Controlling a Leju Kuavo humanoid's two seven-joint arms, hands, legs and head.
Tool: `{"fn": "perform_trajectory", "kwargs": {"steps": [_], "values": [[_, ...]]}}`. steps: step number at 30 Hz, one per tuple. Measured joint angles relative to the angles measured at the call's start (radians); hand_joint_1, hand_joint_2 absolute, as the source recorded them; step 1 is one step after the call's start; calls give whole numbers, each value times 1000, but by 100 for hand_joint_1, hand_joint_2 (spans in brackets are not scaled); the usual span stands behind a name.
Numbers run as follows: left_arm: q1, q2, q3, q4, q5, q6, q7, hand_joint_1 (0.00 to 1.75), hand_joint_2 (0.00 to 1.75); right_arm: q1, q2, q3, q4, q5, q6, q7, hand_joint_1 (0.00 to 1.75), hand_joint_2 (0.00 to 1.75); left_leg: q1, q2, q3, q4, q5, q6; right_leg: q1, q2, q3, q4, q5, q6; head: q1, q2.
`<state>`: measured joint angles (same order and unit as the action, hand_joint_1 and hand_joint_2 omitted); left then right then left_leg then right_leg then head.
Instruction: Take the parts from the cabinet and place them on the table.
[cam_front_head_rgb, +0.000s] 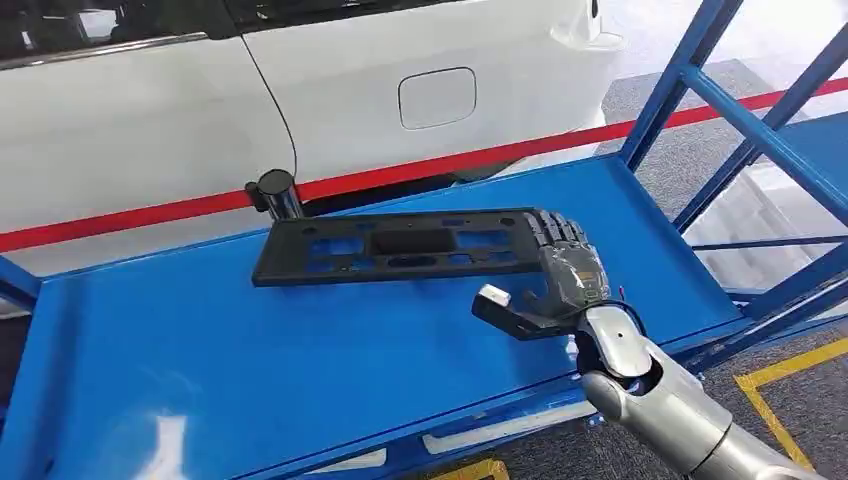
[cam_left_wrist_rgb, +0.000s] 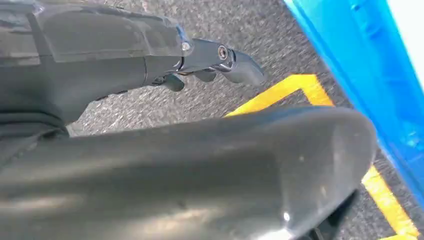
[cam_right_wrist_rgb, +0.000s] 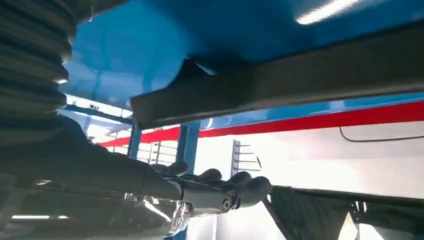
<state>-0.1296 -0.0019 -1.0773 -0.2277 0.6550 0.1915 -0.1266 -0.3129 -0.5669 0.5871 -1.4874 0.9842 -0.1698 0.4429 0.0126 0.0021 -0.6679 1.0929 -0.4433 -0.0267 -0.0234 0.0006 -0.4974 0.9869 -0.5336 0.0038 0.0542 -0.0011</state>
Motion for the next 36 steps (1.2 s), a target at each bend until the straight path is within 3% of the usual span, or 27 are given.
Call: {"fn": "perform_trajectory", "kwargs": {"steps": [1,2,3,4,6,8,11,12,14,16,19,21,22,23,29,36], "values": [[1,0,0,0,0,0,1,0,0,0,0,0,0,0,1,0,0,175,0,0,20,-44,15,1,-1,-1,3,2,-10,8,-2,0],[-1,0,0,0,0,0,2,0,0,-1,0,0,-1,0,2,0,0,175,-6,4,10,-59,-28,6,0,1,4,8,-13,13,-13,0],[-2,0,0,0,0,0,2,0,0,0,0,1,-2,0,2,0,0,175,-7,10,15,-48,-18,22,3,2,-3,9,-18,21,-16,0],[1,1,0,0,2,0,3,0,0,1,0,1,-3,0,2,0,0,175,-8,7,14,-45,-9,30,3,-1,1,8,-26,28,-10,0],[3,2,0,0,3,0,3,0,0,0,-2,0,-5,0,3,0,0,175,-3,4,17,-47,-7,37,2,-2,13,1,-32,37,-10,0],[0,0,0,0,5,0,2,0,0,-1,-3,0,-5,0,3,0,0,175,-3,-1,18,-47,-8,34,3,-2,17,-1,-30,11,2,0],[0,-1,0,0,6,0,2,0,0,-1,-4,0,-5,1,3,0,0,175,-6,-5,18,-47,-13,42,4,-3,19,-5,-33,-22,22,0],[0,-1,0,0,8,0,2,0,0,-1,-4,0,-5,2,4,0,0,175,-8,-5,18,-47,-13,43,4,-3,19,-6,-33,-27,27,0],[-1,-1,0,0,8,0,2,0,0,-1,-4,0,-6,3,6,0,0,175,-10,-5,18,-47,-14,44,2,-3,19,-9,-32,-27,31,0],[-1,-1,0,0,9,0,2,0,0,-1,-4,0,-6,5,9,0,0,175,-13,-3,18,-47,-15,46,1,-3,19,-11,-31,-14,35,0],[-1,-1,0,0,9,1,2,0,0,-1,-4,0,-9,8,19,3,0,175,-15,-1,17,-46,-13,51,-5,-3,20,-16,-27,41,36,0],[-1,0,0,0,10,3,-1,0,0,0,-5,0,-11,-7,44,9,0,175,-14,-1,18,-46,-12,52,-5,-3,20,-16,-27,43,34,0],[-1,0,0,0,10,3,-2,0,0,0,-5,0,-11,-18,57,11,9,175,-14,-1,18,-46,-11,52,-5,-3,20,-16,-26,44,34,0],[-1,0,0,0,11,4,-3,0,0,0,-6,0,-11,-24,65,13,175,175,-14,-1,19,-46,-10,52,-5,-3,20,-15,-25,46,34,0],[-1,0,0,0,19,15,-18,0,0,13,-15,-5,-13,-88,92,26,175,175,-12,-2,21,-48,-8,49,-3,-3,20,-12,-25,46,29,0],[-1,0,0,0,23,21,-29,0,0,22,-26,-21,-13,-115,71,28,175,175,-11,-4,22,-48,-8,49,-2,-3,21,-12,-27,42,24,0]]}}
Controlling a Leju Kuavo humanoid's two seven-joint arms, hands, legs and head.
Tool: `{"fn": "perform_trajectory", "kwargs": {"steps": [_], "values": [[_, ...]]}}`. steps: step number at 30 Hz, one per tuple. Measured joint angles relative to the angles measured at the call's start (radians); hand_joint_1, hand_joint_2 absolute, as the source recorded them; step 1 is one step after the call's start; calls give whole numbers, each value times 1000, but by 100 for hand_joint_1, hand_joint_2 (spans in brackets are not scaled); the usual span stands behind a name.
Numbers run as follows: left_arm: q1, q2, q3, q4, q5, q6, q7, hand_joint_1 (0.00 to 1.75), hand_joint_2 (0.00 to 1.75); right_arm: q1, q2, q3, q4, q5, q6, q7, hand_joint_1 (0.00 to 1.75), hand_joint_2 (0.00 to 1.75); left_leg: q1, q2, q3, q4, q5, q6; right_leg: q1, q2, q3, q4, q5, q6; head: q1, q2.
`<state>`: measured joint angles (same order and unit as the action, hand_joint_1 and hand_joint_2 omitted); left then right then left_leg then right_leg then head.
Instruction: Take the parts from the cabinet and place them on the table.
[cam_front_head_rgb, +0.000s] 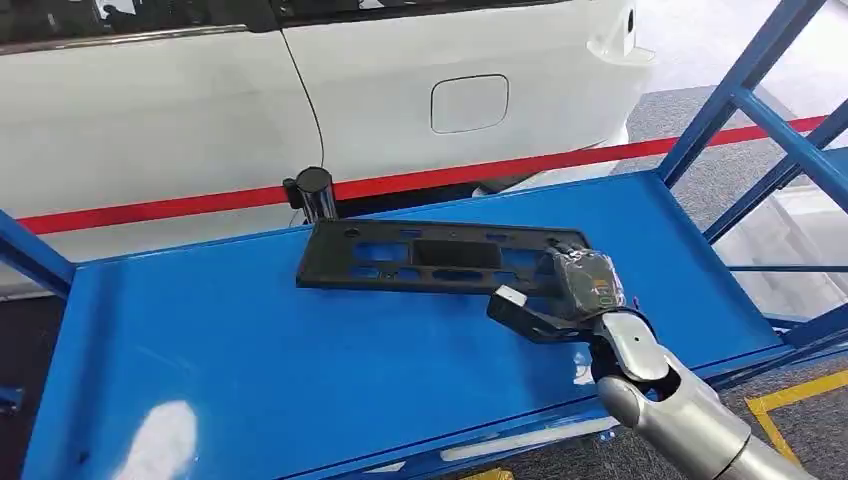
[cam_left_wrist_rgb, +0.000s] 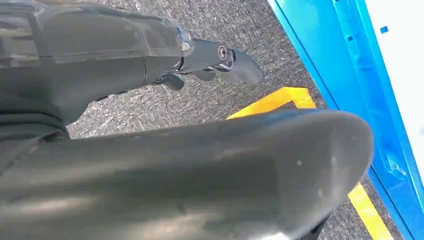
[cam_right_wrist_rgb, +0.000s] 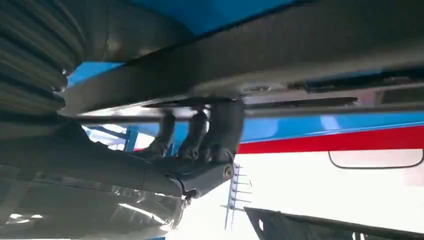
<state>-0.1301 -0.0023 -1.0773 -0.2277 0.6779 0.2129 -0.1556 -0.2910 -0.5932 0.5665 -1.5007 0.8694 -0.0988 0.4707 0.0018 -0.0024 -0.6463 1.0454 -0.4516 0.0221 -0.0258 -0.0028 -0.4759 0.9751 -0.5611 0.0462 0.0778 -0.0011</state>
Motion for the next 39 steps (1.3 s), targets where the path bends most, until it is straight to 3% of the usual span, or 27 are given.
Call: {"fn": "perform_trajectory", "kwargs": {"steps": [34,39], "values": [[-10,3,0,0,-14,3,-2,0,0,14,-16,-18,5,-8,-49,-22,175,175,0,-1,1,0,0,0,0,-3,2,0,0,0,-1,0],[-10,3,0,0,-14,3,-2,0,0,20,-12,-31,-24,-54,-163,-42,175,175,-1,3,0,0,0,0,0,-2,2,0,1,0,0,0]]}}
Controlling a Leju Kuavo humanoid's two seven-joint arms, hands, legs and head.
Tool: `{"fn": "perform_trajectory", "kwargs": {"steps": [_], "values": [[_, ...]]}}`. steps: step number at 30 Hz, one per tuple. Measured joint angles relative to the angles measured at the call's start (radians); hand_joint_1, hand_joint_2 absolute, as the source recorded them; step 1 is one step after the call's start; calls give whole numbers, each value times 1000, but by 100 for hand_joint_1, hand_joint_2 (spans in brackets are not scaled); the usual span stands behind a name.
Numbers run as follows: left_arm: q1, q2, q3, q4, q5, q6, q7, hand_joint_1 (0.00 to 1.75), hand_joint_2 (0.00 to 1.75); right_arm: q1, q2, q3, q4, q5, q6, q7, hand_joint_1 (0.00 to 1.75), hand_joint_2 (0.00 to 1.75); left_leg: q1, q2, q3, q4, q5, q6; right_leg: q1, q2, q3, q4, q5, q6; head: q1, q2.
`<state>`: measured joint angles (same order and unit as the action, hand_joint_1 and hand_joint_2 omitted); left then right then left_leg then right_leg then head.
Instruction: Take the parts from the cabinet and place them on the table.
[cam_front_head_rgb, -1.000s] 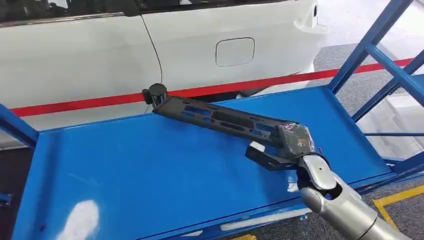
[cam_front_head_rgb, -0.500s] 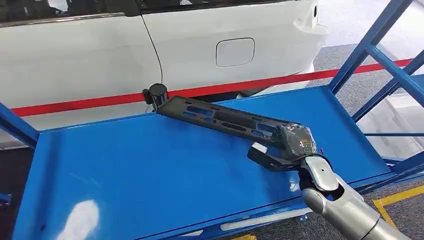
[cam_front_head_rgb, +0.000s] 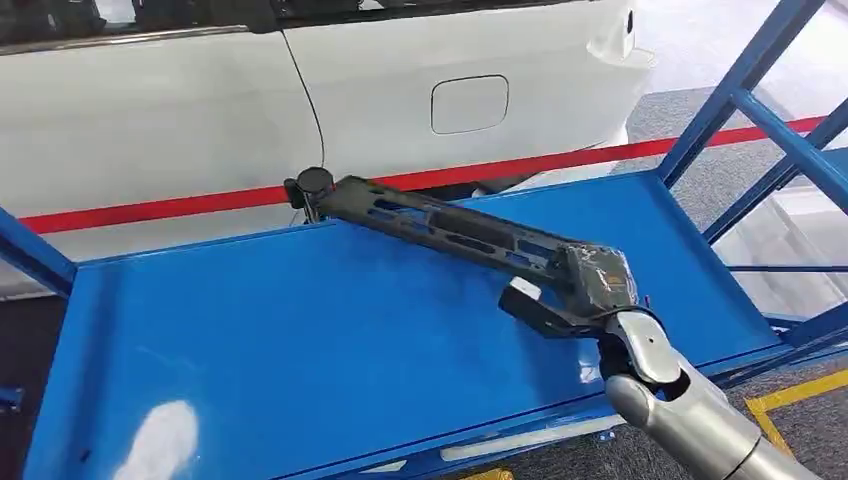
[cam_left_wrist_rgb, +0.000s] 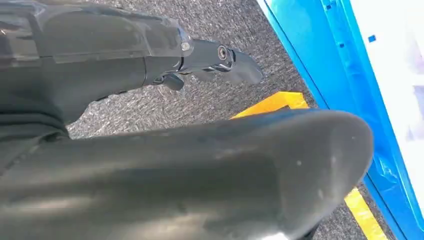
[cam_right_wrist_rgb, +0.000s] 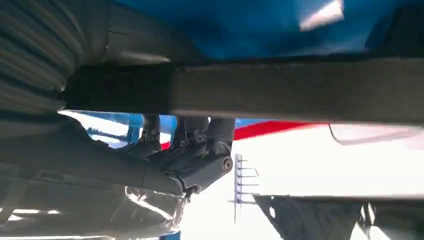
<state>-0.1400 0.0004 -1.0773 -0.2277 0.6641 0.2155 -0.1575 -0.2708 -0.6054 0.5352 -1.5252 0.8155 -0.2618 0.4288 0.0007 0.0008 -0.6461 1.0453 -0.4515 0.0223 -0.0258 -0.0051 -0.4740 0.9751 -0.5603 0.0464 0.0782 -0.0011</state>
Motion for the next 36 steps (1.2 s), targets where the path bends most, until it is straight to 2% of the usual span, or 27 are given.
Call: {"fn": "perform_trajectory", "kwargs": {"steps": [3,6,8,12,16,20,22,25,26,28,30,36], "values": [[0,0,0,0,8,4,-8,0,0,-5,9,-22,-83,-69,-109,0,175,175,-1,6,0,0,0,0,0,1,1,1,1,0,-2,0],[2,0,0,0,39,15,-27,0,0,-41,0,-95,-241,-238,-191,51,175,175,-1,8,0,0,0,0,-1,3,-3,1,1,-1,-6,0],[4,0,0,0,50,16,-34,0,0,-65,-21,-156,-345,-325,-214,78,175,175,-1,6,0,0,-1,0,-1,2,-3,1,0,-1,-5,0],[8,0,0,0,54,16,-39,0,0,-61,-40,-243,-498,-357,-218,72,175,175,-1,4,0,0,-3,-2,-1,3,-3,1,-1,-2,-4,0],[10,0,3,0,94,22,-53,0,0,-57,-58,-313,-599,-473,-315,52,175,175,-1,-2,0,0,-3,-2,-1,2,-3,1,-2,-1,-6,0],[19,-1,5,0,125,40,-81,0,0,-26,-90,-418,-699,-585,-353,40,175,175,-1,-10,0,0,-3,-2,-2,-2,-2,1,-3,-2,-3,0],[22,-2,14,0,151,57,-118,0,0,1,-95,-467,-744,-593,-366,16,175,175,-1,-12,0,0,-3,-2,-2,-3,-2,1,-4,-2,-4,0],[25,-9,40,0,185,78,-246,0,0,74,-89,-520,-812,-576,-388,-25,175,175,-1,-16,0,0,-3,-2,-2,-6,-1,1,-5,-2,-3,0],[25,-10,48,0,204,73,-281,0,175,97,-86,-533,-833,-570,-393,-33,175,175,-1,-16,0,0,-3,-3,-2,-7,-1,1,-6,-2,-3,0],[25,-12,69,0,250,33,-318,0,175,139,-80,-544,-864,-549,-401,-61,175,175,-1,-16,0,0,-4,-3,-1,-6,0,1,-6,-3,-4,0],[25,-12,92,0,287,-6,-321,0,175,165,-71,-541,-885,-530,-402,-94,175,175,-1,-13,0,0,-4,-4,-1,-6,0,1,-6,-3,-4,0],[26,-15,137,0,309,-27,-254,0,175,169,-47,-515,-898,-522,-397,-132,175,175,0,-3,0,0,-4,-4,-1,-5,0,1,-6,-4,-5,0]]}}
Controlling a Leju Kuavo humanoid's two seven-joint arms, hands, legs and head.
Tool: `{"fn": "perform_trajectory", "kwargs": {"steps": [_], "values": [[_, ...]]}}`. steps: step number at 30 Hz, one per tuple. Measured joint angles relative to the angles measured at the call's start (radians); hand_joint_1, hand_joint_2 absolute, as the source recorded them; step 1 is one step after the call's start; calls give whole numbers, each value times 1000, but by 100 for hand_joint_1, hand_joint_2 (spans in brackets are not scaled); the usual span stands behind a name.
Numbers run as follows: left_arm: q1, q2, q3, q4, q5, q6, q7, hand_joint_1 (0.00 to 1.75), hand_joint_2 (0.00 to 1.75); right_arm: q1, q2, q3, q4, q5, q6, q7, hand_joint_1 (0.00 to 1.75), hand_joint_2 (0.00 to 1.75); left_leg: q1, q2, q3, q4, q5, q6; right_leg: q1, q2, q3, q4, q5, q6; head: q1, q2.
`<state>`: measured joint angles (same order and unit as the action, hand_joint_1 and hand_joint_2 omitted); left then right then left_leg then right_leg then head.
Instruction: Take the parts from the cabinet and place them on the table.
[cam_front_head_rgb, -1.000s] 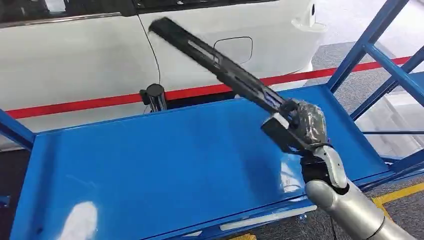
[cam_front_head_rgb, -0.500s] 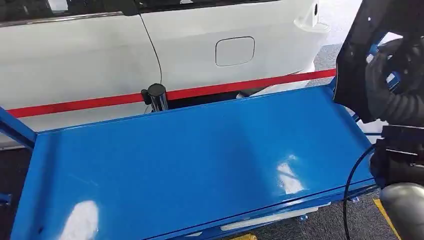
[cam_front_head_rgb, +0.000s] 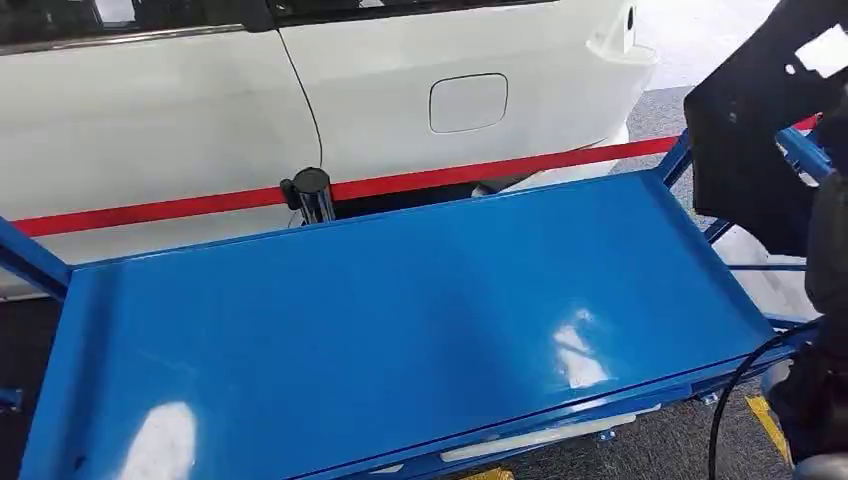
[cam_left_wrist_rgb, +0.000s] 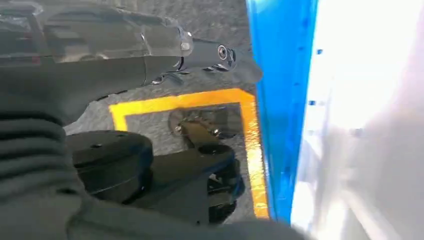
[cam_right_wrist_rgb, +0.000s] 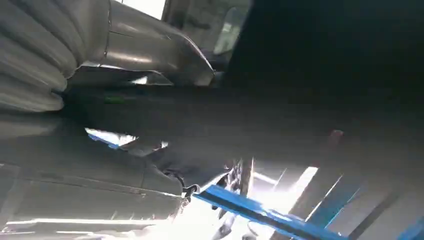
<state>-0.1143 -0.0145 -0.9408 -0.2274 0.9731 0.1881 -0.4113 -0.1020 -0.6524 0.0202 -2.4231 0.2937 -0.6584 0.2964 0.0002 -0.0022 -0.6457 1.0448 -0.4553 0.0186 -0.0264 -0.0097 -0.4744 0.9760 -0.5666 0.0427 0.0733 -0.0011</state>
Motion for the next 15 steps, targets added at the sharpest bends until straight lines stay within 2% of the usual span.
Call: {"fn": "perform_trajectory", "kwargs": {"steps": [3,7,12,15], "values": [[0,-6,10,0,-14,-1,46,0,175,-10,15,16,0,-35,-1,-27,175,175,0,4,0,0,0,0,0,2,0,0,0,0,5,0],[0,-14,10,0,-39,7,107,0,175,-36,52,64,5,-119,-19,-119,175,175,-2,10,0,1,-2,2,-1,5,-1,-1,2,1,2,0],[0,-17,10,0,-42,7,129,0,175,-48,106,132,18,-164,-21,-194,175,175,-6,16,1,2,-6,7,-3,10,-1,-2,2,2,0,0],[-1,-18,10,0,-71,9,145,0,175,-41,144,169,26,-193,-21,-259,175,175,-11,16,0,3,-10,13,-8,11,-1,-5,2,10,-2,0]]}}
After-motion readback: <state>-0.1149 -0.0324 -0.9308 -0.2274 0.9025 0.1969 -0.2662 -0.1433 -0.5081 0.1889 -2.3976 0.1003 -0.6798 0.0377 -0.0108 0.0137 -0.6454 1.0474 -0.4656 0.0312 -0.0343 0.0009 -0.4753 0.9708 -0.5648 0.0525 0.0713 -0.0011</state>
